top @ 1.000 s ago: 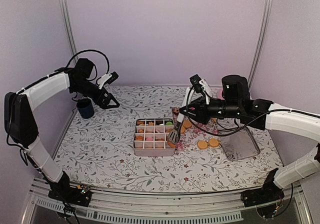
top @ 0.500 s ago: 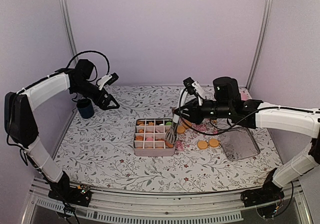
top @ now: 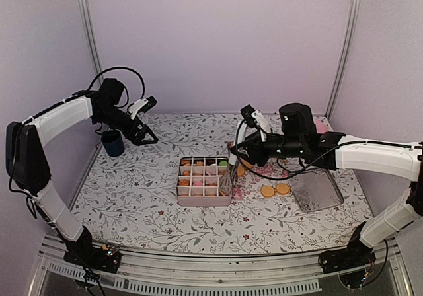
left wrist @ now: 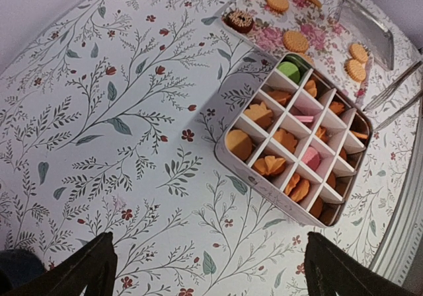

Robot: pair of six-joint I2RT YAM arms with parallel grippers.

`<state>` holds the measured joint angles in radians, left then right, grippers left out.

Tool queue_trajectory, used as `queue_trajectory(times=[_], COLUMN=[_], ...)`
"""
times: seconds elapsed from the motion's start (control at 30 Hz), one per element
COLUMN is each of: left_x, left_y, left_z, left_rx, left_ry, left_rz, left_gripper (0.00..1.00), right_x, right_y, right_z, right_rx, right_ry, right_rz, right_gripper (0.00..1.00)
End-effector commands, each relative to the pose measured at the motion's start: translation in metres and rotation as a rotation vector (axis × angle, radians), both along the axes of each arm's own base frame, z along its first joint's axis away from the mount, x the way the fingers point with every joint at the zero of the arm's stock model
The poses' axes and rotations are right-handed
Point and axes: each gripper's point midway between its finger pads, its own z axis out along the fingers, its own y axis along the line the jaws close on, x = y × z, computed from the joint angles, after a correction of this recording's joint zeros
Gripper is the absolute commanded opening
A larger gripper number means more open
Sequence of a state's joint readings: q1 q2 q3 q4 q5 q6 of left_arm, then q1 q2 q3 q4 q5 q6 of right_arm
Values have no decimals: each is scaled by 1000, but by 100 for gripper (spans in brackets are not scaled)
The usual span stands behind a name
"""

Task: Pack the cookies
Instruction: Place the fake cookies in the empty pocket of the box, then place the clamp on the plate.

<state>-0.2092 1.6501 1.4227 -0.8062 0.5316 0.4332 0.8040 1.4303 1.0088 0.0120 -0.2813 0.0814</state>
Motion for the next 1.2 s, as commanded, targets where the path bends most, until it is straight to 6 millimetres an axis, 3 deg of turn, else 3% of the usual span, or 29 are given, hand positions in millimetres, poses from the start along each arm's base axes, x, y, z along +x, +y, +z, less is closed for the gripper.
queue_trajectory(times=[0.0,0.2,0.33,0.5,0.6,0.87,1.03,1.17], left_x=[0,0,0,-1,-2,-2,-3,-3], left_y=[0,1,0,1,1,1,1,1], left_z=[6,6,5,4,3,4,4,3], left_rx=[-13,-13,-11,-10,-10,-15,-20,-21], left_ry=[-12,-11,-13,-12,-14,-19,-21,-22], left_rz=[-3,-2,-4,-4,-5,-3,-2,-1], left_gripper=[99,99,99,99,99,99,99,99], right_x=[4,13,52,93,107,135,145,162], right_y=[3,-7,-48,-96,-112,-125,-133,-130], right_z=[32,52,52,14,-15,-75,-109,-109], right_rx=[56,78,79,37,30,56,45,84], right_ry=[-60,-85,-34,152,287,569,660,665], right_rz=[-6,-63,-222,-426,-490,-547,-623,-662], right_gripper=[34,33,29,30,31,27,31,40])
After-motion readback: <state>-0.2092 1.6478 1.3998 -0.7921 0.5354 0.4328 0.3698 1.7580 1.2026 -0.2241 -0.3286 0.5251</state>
